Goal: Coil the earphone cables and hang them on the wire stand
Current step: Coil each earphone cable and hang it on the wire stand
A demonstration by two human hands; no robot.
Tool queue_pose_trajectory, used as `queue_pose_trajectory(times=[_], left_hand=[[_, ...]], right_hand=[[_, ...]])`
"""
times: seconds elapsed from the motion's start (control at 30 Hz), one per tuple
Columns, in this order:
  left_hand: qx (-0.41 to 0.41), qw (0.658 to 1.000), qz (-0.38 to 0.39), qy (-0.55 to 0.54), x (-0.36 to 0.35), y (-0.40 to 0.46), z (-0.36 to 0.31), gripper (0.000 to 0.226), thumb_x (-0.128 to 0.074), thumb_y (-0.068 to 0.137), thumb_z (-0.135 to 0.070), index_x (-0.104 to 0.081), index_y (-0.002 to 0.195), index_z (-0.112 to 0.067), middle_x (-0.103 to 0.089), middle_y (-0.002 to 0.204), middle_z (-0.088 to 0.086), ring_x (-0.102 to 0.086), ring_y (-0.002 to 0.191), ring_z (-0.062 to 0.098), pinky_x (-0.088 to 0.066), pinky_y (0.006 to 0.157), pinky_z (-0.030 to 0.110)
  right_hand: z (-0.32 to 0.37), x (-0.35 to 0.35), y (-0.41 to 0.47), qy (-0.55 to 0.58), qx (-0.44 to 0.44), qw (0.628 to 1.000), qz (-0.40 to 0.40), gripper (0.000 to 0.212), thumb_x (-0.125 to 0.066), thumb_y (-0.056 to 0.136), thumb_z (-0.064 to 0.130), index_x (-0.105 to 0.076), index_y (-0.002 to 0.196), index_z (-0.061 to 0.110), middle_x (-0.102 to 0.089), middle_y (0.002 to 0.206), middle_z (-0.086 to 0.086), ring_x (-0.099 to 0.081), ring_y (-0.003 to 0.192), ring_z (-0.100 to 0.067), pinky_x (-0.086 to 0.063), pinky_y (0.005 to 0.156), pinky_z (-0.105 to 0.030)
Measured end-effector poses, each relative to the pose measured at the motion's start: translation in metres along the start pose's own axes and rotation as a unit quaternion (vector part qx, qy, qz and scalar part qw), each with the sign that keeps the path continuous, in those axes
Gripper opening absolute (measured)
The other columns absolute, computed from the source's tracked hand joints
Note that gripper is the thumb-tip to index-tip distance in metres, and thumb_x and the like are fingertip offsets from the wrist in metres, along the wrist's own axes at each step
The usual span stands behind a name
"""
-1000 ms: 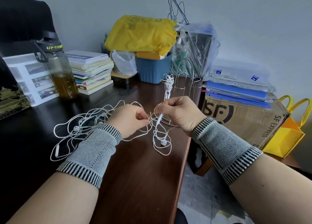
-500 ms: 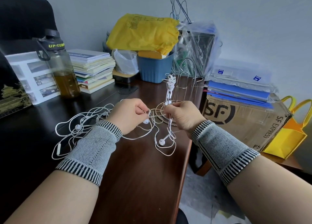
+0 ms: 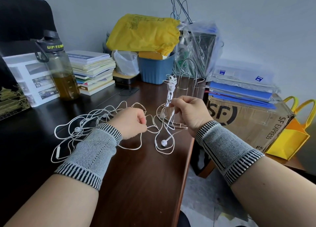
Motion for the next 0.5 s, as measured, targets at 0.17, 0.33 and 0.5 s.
queue_pose_trajectory(times=[0.17, 0.33, 0.5], left_hand=[[0.035, 0.994, 0.004, 0.100, 0.002, -0.001, 0.007, 0.009, -0.065, 0.082, -0.023, -0.062, 0.075, -0.028, -0.064, 0.087, -0.012, -0.059, 0.085, 0.012, -0.047, 0.076, 0.027], [-0.047, 0.994, -0.097, -0.011, 0.013, -0.003, -0.024, 0.013, -0.056, 0.092, -0.030, -0.069, 0.090, -0.032, -0.069, 0.095, -0.012, -0.063, 0.095, 0.013, -0.048, 0.087, 0.029], [-0.108, 0.952, -0.032, -0.286, 0.006, -0.023, -0.068, 0.031, -0.051, 0.091, -0.050, -0.070, 0.092, -0.025, -0.074, 0.091, -0.006, -0.067, 0.097, 0.014, -0.051, 0.095, 0.043]], right_hand=[[0.008, 0.008, 0.002, 0.083, 0.009, 0.996, -0.014, 0.016, -0.066, 0.085, 0.006, -0.064, 0.070, 0.001, -0.053, 0.054, -0.004, -0.027, 0.031, -0.006, -0.022, 0.035, -0.013], [0.012, 0.015, 0.000, 0.126, -0.012, 0.992, 0.000, 0.010, -0.065, 0.085, 0.003, -0.062, 0.077, -0.001, -0.048, 0.051, -0.002, -0.023, 0.032, -0.007, -0.017, 0.039, -0.015], [0.015, 0.025, -0.004, 0.171, -0.030, 0.985, 0.008, 0.019, -0.063, 0.086, 0.001, -0.056, 0.069, 0.008, -0.046, 0.046, 0.003, -0.023, 0.032, -0.006, -0.016, 0.039, -0.017]])
Point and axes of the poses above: each hand's wrist, its own y-axis towards the middle knuckle, its own x-axis out of the back of the hand, z = x × y, the point moved 6 cm from there along y, towards the middle knuckle
